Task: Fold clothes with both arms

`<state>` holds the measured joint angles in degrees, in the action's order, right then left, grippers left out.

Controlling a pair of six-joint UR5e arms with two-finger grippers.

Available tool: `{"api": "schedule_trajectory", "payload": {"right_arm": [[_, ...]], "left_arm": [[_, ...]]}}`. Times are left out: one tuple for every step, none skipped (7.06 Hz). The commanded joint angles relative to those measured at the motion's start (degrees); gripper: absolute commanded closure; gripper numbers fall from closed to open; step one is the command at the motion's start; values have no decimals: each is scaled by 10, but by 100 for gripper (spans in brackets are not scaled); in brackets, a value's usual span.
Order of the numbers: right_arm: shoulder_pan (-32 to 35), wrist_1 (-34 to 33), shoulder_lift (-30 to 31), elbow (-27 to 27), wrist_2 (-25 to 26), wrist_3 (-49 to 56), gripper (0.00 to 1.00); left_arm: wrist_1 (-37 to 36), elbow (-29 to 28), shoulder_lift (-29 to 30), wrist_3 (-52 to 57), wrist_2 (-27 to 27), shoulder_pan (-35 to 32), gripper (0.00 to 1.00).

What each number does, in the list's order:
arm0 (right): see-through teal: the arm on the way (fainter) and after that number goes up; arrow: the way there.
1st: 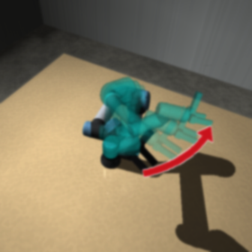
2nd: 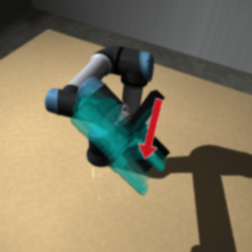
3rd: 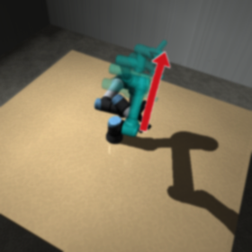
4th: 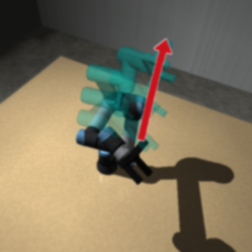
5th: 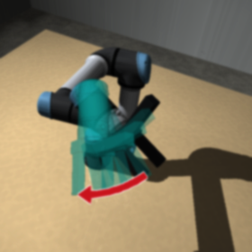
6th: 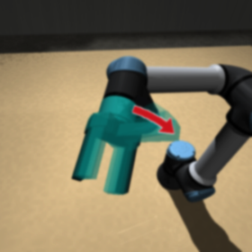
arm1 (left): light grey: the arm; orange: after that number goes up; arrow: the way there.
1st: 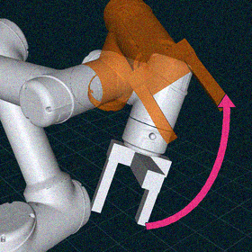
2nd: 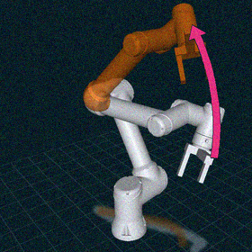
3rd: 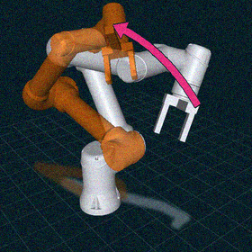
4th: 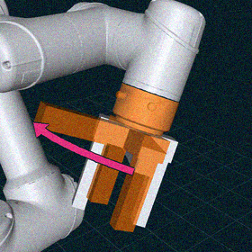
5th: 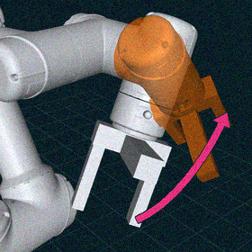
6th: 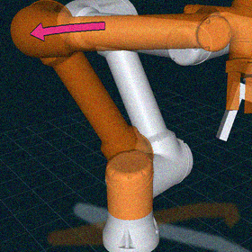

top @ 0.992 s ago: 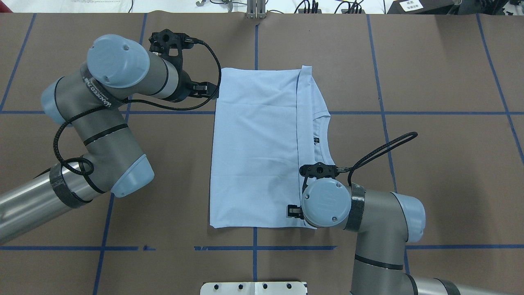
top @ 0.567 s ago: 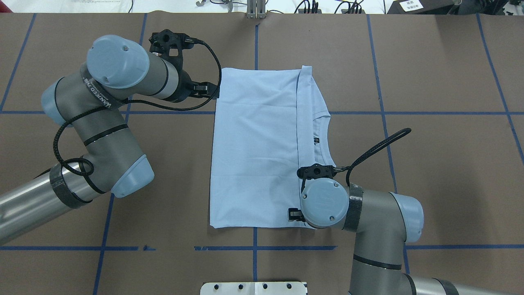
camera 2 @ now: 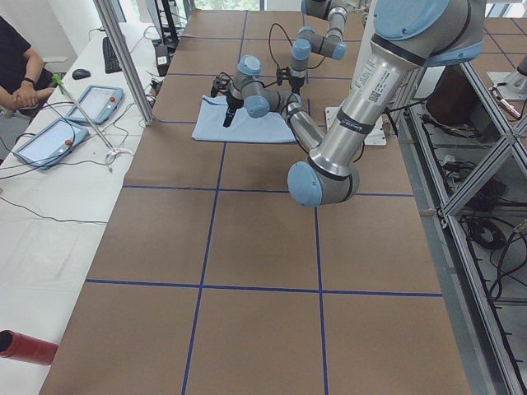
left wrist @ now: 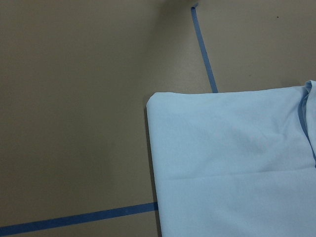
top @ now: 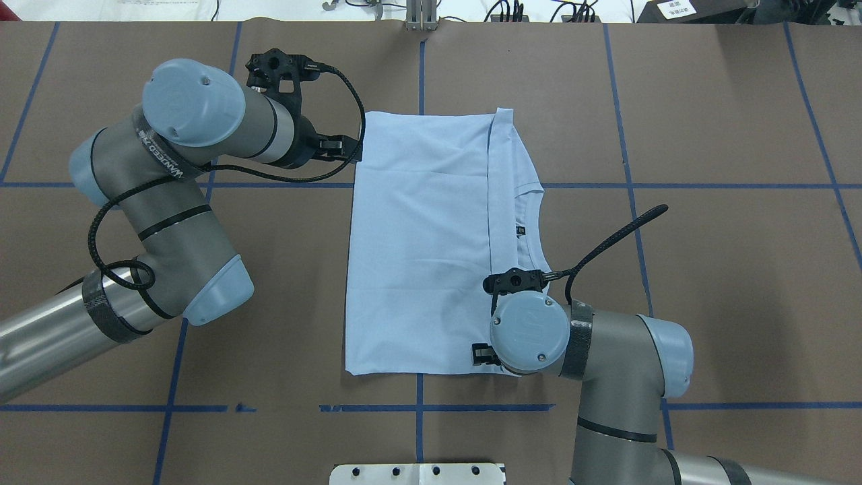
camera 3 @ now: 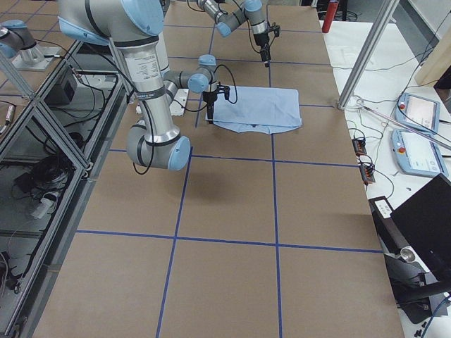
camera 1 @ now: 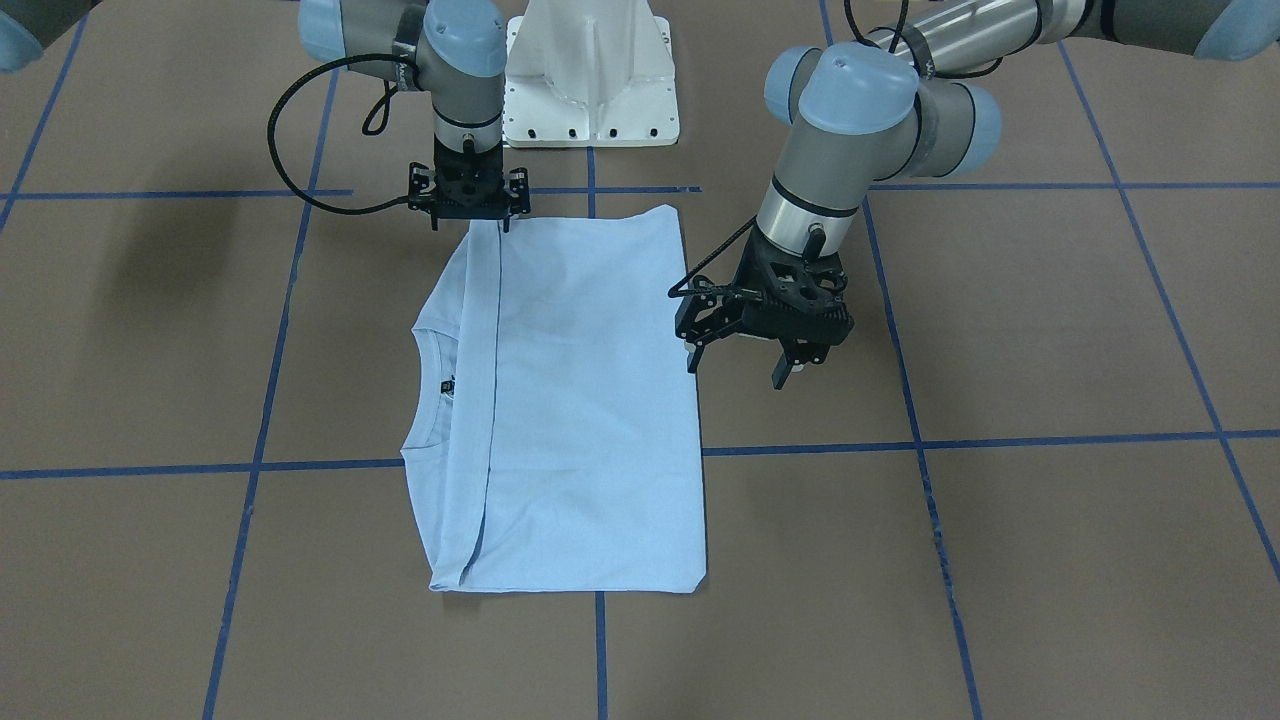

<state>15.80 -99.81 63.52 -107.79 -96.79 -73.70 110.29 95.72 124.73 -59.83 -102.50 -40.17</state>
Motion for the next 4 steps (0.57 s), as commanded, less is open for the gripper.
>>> {"api": "schedule_trajectory", "payload": {"right_arm": [[0,1,-1,7,-1,1,0],[0,1,-1,9,-1,2,0],[0,0,-1,13,-6,1,0],[0,-1,0,15,-11,2,0]], "left_arm": [[1,0,1,0,-1,0,0],[1,0,1,0,-1,0,0],[1,0,1,0,0,0,0],[1,-1,1,0,-1,0,0]]}}
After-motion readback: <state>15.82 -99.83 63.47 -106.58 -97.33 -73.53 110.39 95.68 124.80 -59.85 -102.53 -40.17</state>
